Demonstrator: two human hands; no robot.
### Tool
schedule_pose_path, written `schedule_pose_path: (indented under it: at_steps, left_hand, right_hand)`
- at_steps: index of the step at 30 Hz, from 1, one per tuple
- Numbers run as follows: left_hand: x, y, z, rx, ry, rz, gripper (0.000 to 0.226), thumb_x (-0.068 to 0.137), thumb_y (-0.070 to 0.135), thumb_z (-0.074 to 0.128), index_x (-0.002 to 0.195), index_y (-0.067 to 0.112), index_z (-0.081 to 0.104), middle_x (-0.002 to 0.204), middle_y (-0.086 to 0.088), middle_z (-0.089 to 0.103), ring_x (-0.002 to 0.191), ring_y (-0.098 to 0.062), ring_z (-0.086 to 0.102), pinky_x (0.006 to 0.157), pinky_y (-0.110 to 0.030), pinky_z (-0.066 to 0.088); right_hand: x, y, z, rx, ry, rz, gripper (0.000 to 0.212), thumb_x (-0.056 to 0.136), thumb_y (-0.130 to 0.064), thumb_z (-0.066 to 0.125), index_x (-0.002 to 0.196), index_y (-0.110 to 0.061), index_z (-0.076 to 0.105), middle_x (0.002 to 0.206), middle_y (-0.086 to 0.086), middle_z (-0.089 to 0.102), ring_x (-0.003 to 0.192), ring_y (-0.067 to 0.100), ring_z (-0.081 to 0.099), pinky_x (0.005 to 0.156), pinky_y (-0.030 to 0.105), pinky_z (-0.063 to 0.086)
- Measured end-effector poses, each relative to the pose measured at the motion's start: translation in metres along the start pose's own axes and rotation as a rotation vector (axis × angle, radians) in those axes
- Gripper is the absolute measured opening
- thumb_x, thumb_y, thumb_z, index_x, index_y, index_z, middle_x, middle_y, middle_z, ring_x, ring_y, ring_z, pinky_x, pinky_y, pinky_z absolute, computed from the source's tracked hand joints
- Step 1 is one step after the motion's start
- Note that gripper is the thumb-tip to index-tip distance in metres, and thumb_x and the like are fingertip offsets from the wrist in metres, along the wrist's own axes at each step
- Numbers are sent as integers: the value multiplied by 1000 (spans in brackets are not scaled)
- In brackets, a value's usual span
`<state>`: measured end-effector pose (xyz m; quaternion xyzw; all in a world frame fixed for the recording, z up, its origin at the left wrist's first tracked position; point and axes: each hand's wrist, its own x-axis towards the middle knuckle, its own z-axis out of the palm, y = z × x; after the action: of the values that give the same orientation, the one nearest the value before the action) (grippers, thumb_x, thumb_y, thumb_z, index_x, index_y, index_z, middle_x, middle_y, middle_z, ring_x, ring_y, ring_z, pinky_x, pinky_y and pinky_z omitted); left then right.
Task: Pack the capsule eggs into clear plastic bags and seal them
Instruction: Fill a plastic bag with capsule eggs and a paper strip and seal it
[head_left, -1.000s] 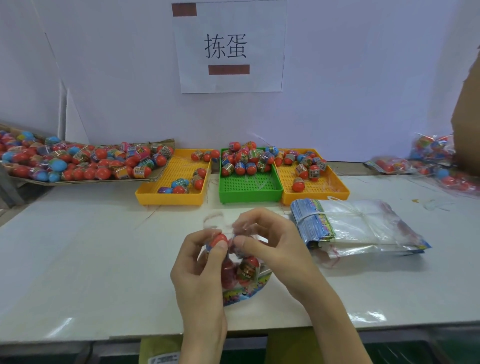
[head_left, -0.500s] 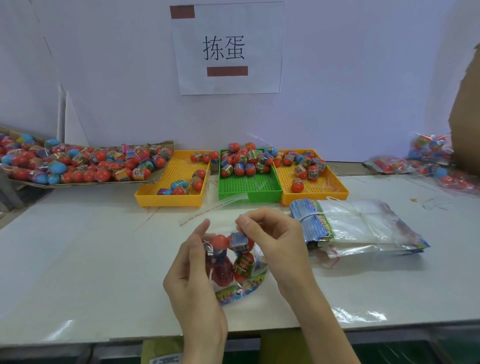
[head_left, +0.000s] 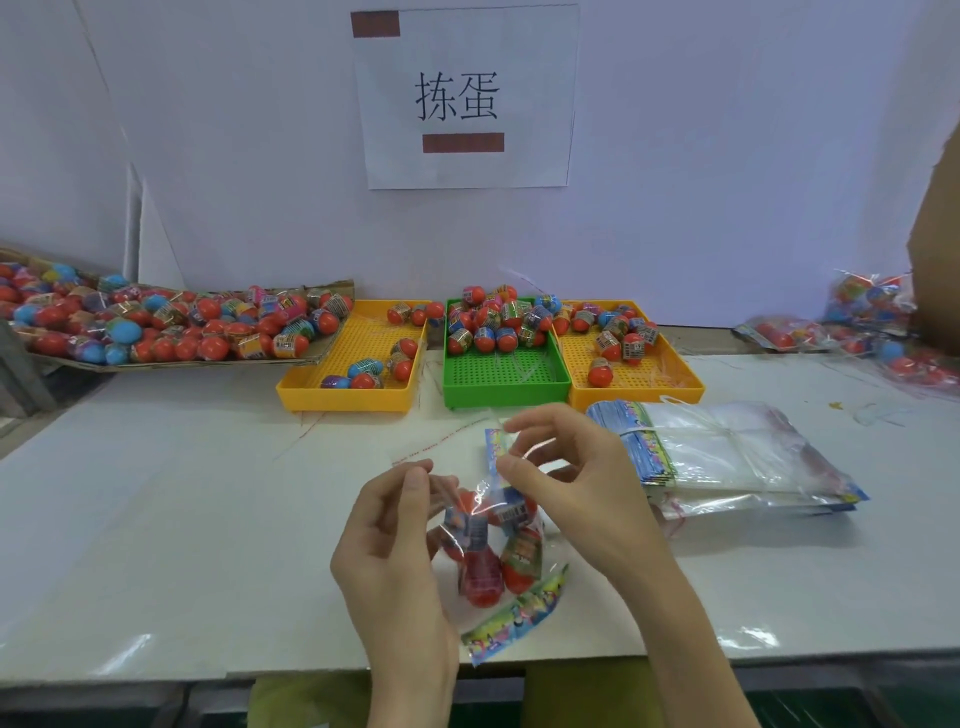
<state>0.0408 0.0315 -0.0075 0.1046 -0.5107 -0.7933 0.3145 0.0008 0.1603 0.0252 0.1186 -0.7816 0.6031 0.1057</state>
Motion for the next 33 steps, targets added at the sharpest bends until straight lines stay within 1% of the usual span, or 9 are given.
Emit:
schedule_pose_path:
  at_steps: [4, 7, 11, 13, 16, 21, 27, 30, 33]
  left_hand:
    - [-2, -2, 1, 74, -40, 23, 14, 81, 40, 65, 84, 33, 77, 82, -2, 76, 78, -12, 73, 64, -22, 57]
    - [-4, -1, 1, 134, -72, 69, 15, 81, 40, 66, 87, 32, 77, 83, 0, 77, 78, -14, 74, 66, -27, 60]
    - [-9, 0, 2, 233, -110, 173, 4, 87, 36, 74, 89, 40, 75, 83, 4, 76, 78, -14, 73, 63, -30, 60]
    - [-11, 0, 4, 245, -119, 212, 15, 88, 30, 63, 88, 41, 73, 80, 7, 75, 74, -10, 72, 59, -22, 57]
    - [-13, 0, 6, 296, -147, 253, 18, 89, 29, 59, 91, 43, 71, 81, 13, 74, 78, -7, 72, 61, -12, 52]
    - [-16, 0, 6, 342, -203, 290, 26, 96, 25, 50, 92, 40, 71, 84, 15, 74, 82, -6, 72, 63, -11, 52]
    - [-19, -1, 7, 486, -272, 394, 29, 100, 20, 46, 103, 44, 63, 89, 24, 70, 84, 0, 69, 64, -7, 49]
    - [-21, -3, 8, 567, -318, 439, 29, 101, 20, 45, 105, 46, 58, 86, 23, 67, 76, -4, 68, 61, -9, 47]
    - [-22, -5, 8, 593, -327, 460, 27, 101, 21, 46, 100, 45, 58, 79, 18, 66, 68, -9, 65, 57, -9, 45]
  right_hand:
    - [-5, -13, 6, -209, 241, -307, 35, 78, -6, 81, 94, -31, 61, 82, -13, 54, 80, 12, 54, 70, 19, 44]
    - [-10, -24, 14, -282, 188, -483, 19, 81, -12, 77, 86, -27, 67, 78, -15, 59, 79, 9, 54, 74, 28, 44]
    - [-13, -26, 23, -246, 36, -439, 13, 83, -14, 76, 85, -26, 72, 81, -16, 65, 82, 8, 61, 81, 38, 48]
    - [-11, -24, 21, -185, 8, -405, 13, 83, -10, 76, 85, -22, 75, 81, -14, 66, 83, 12, 64, 79, 32, 50]
    - [-8, -22, 15, -144, -18, -391, 13, 83, -5, 77, 85, -18, 77, 83, -11, 67, 83, 15, 66, 75, 24, 51]
    - [-5, -18, 7, -177, -63, -415, 13, 85, -5, 77, 89, -17, 81, 86, -10, 69, 84, 12, 65, 74, 11, 43]
    - [-4, -11, -1, -191, -75, -444, 12, 84, -12, 80, 93, -20, 81, 88, -12, 67, 85, 15, 64, 73, 17, 47]
    - [-3, -8, -6, -193, -65, -466, 12, 83, -10, 81, 91, -19, 82, 88, -10, 67, 86, 13, 66, 74, 25, 52]
    - [-4, -6, -9, -210, -63, -474, 9, 84, -10, 79, 88, -18, 80, 87, -9, 67, 85, 12, 65, 73, 24, 51]
